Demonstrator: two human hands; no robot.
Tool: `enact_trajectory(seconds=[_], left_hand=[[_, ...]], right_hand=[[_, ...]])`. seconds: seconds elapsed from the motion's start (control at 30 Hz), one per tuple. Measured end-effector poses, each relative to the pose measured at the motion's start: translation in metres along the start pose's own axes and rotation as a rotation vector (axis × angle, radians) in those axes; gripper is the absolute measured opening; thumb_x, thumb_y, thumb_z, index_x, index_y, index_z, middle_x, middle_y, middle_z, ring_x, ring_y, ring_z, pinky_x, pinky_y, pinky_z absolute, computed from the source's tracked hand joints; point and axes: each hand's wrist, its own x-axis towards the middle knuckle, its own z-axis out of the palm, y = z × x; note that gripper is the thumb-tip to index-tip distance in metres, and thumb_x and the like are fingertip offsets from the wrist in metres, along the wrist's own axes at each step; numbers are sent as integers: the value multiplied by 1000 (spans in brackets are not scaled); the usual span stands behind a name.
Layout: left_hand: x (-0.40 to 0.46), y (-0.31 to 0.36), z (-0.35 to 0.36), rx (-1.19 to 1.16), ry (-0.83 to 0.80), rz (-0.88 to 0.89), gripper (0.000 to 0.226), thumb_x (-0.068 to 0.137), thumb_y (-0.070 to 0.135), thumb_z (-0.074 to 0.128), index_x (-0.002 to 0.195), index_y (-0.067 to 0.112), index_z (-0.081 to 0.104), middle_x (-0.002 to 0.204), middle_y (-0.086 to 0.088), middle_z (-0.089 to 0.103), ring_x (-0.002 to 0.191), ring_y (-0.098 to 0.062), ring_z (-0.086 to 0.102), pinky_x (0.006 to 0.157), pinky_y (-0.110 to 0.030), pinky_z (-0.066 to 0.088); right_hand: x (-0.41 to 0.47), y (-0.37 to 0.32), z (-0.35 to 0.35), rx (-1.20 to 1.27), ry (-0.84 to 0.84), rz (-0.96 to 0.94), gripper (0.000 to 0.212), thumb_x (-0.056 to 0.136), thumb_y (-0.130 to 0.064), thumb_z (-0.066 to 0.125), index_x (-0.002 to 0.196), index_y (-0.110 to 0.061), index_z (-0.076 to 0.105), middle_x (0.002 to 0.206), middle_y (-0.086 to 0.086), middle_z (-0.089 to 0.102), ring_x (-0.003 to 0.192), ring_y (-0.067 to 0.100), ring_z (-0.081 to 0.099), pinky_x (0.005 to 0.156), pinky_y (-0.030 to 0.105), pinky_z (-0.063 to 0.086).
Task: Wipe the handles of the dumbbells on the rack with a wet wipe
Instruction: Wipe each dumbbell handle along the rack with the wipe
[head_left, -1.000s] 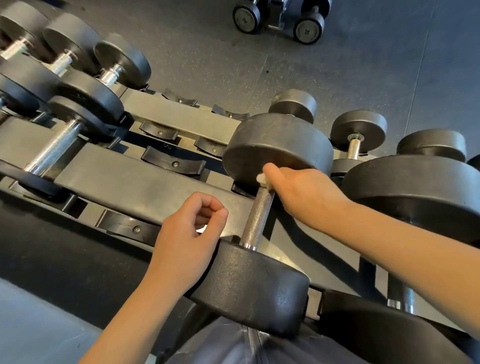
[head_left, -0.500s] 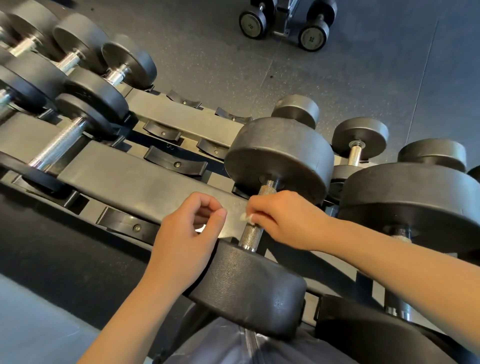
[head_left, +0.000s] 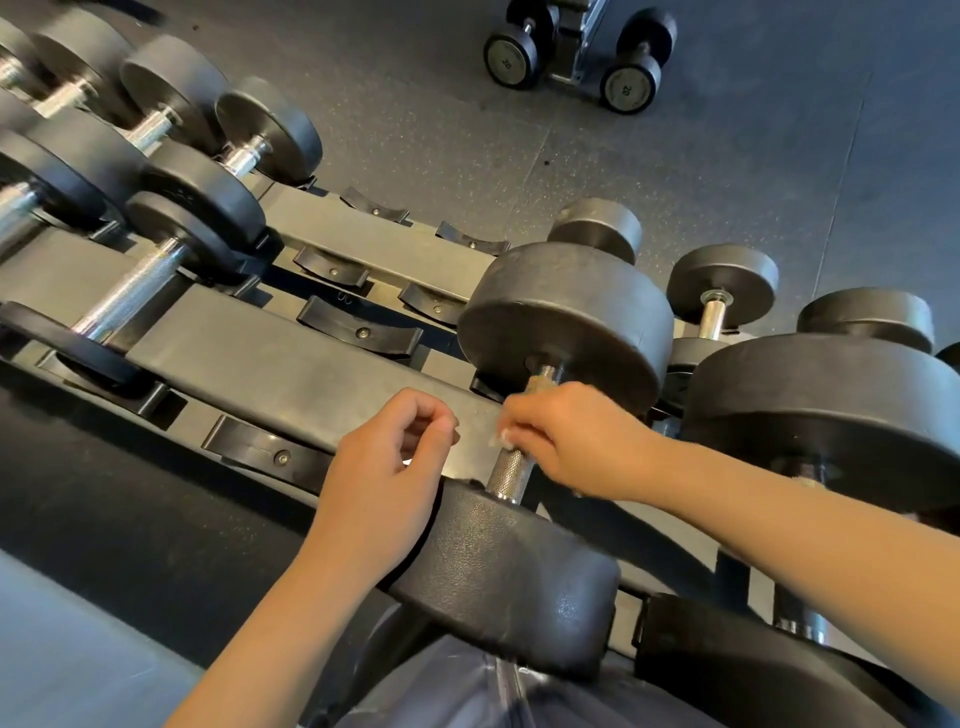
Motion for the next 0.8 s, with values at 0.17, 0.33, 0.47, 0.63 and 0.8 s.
enact_trajectory(seconds=[0.17,0.33,0.47,0.63,0.8], left_hand=[[1,-2,0,-22,-11,0,9,89,31,52,86,28,61,83,15,66,86,-2,62,79,-21,50],[1,-3,0,-29,-30,5,13,86,37,51,86,29,61,86,19,65,88,-2,62,78,-18,48],[1,-3,0,-40,-30,6,12,86,35,51,86,28,61,87,20,65,88,-2,62,78,-18,46],[0,-2,0,-45,-26,-3,12,87,34,52,85,27,61,86,18,66,88,-3,62,80,-21,47],[1,-2,1,-44,-34,-7,13,88,35,53,85,27,62,89,17,67,89,-4,63,79,-20,46]], right_hand=[[-31,2,4,629,118,381,14,97,-20,51,103,-19,64,93,1,66,64,2,62,57,16,50],[-28,8,-12,1683,411,929,21,97,6,39,106,-3,56,103,17,62,91,27,66,69,32,59],[-8,1,4,1395,329,898,17,95,-4,50,109,-6,60,87,8,62,70,12,55,63,20,46],[-9,8,13,1015,319,820,23,101,-25,44,92,-12,61,67,3,56,54,8,50,54,20,43],[-21,-4,10,658,54,641,15,91,-26,60,98,-15,54,82,0,63,67,11,63,62,24,55]])
